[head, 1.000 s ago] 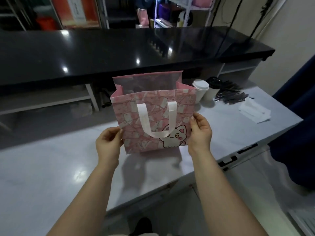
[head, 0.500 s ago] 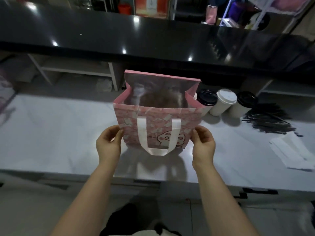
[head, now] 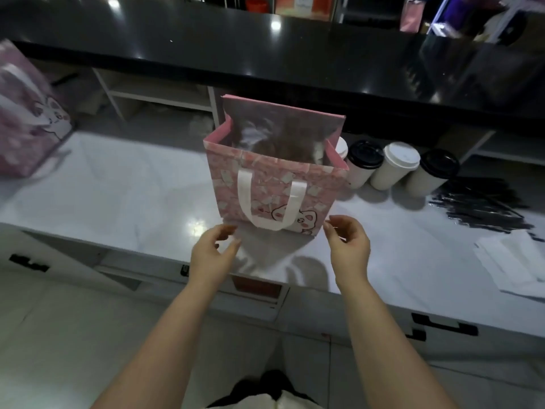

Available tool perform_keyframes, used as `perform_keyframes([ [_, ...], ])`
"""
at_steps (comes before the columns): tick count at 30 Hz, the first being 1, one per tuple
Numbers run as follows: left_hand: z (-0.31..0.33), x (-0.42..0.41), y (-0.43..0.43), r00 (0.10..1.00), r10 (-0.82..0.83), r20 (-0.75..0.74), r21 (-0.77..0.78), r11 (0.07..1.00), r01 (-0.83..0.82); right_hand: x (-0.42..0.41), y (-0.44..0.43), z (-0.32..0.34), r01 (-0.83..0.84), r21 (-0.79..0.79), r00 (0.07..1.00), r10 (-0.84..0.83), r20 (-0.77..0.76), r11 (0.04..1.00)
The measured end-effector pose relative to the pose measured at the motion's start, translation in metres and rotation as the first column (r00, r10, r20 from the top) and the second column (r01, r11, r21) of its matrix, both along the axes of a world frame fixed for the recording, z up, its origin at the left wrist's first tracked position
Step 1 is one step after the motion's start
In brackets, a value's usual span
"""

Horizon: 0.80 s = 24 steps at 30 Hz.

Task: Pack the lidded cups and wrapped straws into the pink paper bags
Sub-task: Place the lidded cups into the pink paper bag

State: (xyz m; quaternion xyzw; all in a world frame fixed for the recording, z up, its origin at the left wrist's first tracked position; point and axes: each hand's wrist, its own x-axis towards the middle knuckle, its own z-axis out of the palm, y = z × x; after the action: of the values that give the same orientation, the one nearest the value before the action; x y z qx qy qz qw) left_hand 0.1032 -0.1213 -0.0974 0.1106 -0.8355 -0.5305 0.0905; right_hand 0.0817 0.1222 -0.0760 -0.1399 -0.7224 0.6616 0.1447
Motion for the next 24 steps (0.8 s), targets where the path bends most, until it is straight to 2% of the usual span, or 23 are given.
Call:
perform_keyframes([
  [3, -0.012, 0.010, 0.020, 0.976, -0.202, 0.079, -0.214, 0.953, 0.215, 0.017, 0.004, -0.005, -0.101, 0.114, 0.994, 0.095, 0.056, 0.988],
  [6, -0.013, 0.014, 0.044, 0.929, -0.354, 0.111, -0.447, 0.817, 0.365, 0.032, 0.013, -0.009, -0.161, 0.239, 0.984, 0.139, 0.109, 0.958],
  [11, -0.001, 0.010, 0.112, 0.806, -0.575, 0.138, -0.563, 0.624, 0.542, 0.056, 0.050, -0.003, -0.059, 0.403, 0.996, 0.029, 0.078, 0.913],
  [19, 0.047, -0.038, 0.227, 0.766, -0.636, 0.099, -0.645, 0.545, 0.535, 0.038, 0.131, 0.030, 0.064, 0.541, 0.998, -0.054, -0.035, 0.839],
  [24, 0.069, -0.093, 0.271, 0.851, -0.518, 0.087, -0.741, 0.538, 0.403, -0.021, 0.179, 0.051, -0.072, 0.639, 0.996, 0.091, 0.004, 0.766],
])
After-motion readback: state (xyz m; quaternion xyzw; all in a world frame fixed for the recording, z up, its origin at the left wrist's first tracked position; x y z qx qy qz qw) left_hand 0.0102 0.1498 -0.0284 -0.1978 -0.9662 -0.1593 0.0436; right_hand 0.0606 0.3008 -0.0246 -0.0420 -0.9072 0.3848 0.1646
